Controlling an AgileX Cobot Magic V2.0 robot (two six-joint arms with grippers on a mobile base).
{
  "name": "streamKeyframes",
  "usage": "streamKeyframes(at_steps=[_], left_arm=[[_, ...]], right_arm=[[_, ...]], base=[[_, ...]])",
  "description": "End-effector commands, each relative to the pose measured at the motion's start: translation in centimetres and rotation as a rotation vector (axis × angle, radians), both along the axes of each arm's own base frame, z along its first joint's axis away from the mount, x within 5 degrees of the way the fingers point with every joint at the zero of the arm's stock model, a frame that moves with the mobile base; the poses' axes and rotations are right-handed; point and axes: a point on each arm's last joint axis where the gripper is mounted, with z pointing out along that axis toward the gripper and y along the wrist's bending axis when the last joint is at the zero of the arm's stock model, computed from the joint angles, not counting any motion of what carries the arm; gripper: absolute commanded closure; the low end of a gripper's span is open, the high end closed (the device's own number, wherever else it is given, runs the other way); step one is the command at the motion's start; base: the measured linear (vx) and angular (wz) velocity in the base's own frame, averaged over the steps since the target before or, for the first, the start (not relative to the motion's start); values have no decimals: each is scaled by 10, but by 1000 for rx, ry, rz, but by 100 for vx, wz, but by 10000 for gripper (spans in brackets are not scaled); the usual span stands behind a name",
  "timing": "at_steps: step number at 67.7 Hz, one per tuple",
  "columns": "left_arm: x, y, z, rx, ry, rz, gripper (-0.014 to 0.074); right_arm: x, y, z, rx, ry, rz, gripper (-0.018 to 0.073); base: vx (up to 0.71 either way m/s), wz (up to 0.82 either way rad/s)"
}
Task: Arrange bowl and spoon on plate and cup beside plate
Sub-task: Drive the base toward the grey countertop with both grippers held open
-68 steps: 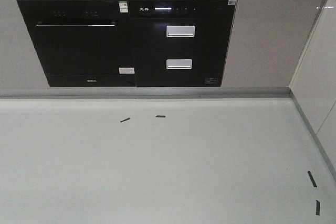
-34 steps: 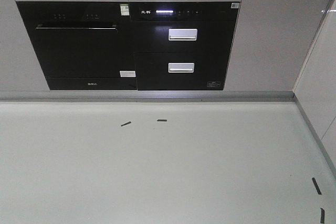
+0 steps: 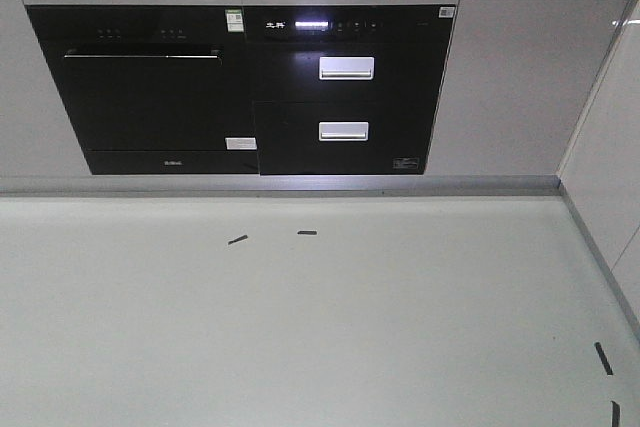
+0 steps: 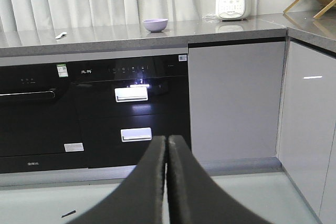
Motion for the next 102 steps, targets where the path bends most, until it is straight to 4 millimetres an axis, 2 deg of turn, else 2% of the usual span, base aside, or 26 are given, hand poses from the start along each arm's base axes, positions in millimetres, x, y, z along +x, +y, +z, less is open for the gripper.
streamKeyframes(at_steps=[1,102], left_arm=[[2,0,8,-15,-63,-1,603],[2,0,8,-15,-63,-1,603]], right_arm=[[-1,1,6,-17,-81,8,562],[-1,1,6,-17,-81,8,562]], base=[[4,0],[9,0]])
